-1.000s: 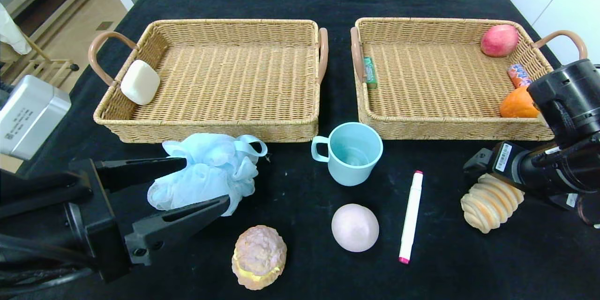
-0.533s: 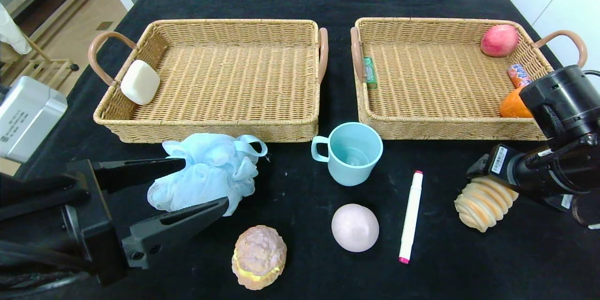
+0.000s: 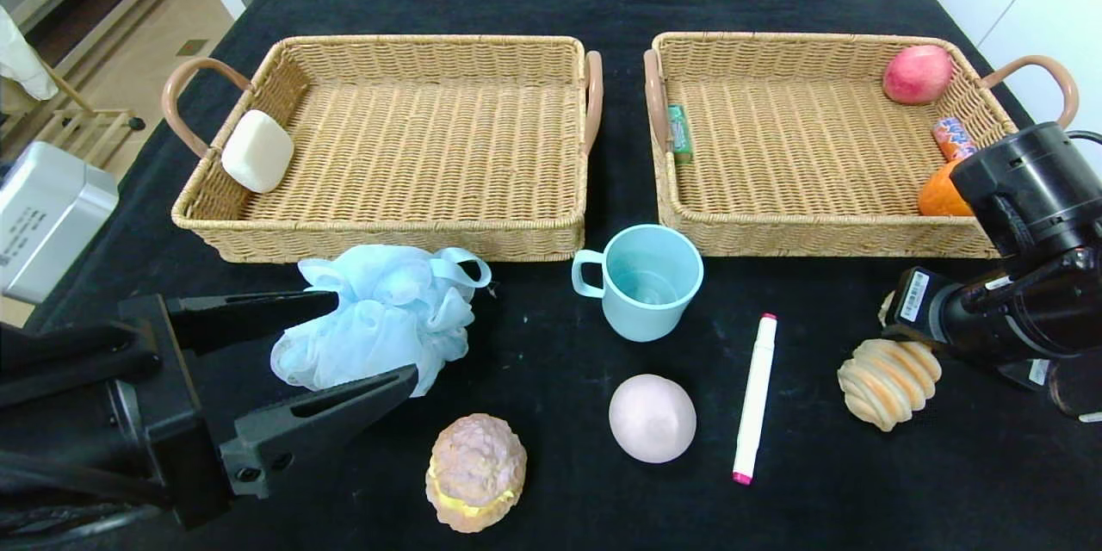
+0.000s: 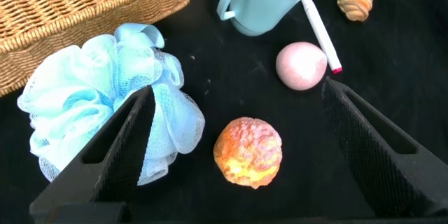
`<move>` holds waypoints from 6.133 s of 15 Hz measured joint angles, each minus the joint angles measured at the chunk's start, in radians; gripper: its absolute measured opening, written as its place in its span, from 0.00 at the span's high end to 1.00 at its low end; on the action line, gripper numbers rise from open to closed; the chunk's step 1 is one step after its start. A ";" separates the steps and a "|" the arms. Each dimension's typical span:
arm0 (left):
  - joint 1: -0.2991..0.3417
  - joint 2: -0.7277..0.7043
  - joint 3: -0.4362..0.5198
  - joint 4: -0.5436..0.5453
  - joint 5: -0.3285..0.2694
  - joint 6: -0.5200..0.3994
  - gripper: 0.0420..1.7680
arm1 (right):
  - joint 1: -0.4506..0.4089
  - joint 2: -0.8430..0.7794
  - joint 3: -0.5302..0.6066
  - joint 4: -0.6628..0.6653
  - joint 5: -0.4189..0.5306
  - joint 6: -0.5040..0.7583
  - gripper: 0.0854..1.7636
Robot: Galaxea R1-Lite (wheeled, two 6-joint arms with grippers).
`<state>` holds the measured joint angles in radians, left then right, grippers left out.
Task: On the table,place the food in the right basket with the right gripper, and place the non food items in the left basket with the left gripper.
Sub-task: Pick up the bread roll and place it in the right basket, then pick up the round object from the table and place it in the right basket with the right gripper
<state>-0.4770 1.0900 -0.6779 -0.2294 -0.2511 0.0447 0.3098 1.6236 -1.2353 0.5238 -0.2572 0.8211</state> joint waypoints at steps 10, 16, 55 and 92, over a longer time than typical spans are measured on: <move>0.000 0.000 0.003 -0.001 -0.001 0.003 0.03 | -0.053 0.002 0.005 0.002 0.005 -0.001 0.81; 0.000 -0.001 0.006 -0.001 -0.002 0.013 0.03 | 0.034 -0.066 -0.042 0.154 -0.010 -0.008 0.82; -0.042 -0.044 0.007 0.001 0.001 0.030 0.03 | -0.029 0.272 -0.742 -0.053 -0.055 -0.377 0.46; -0.041 -0.047 0.003 0.002 0.004 0.055 0.03 | 0.746 0.061 0.114 -0.419 -0.338 -0.413 0.04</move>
<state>-0.5185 1.0430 -0.6749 -0.2274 -0.2468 0.1000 1.0560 1.6843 -1.1217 0.1047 -0.5951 0.4083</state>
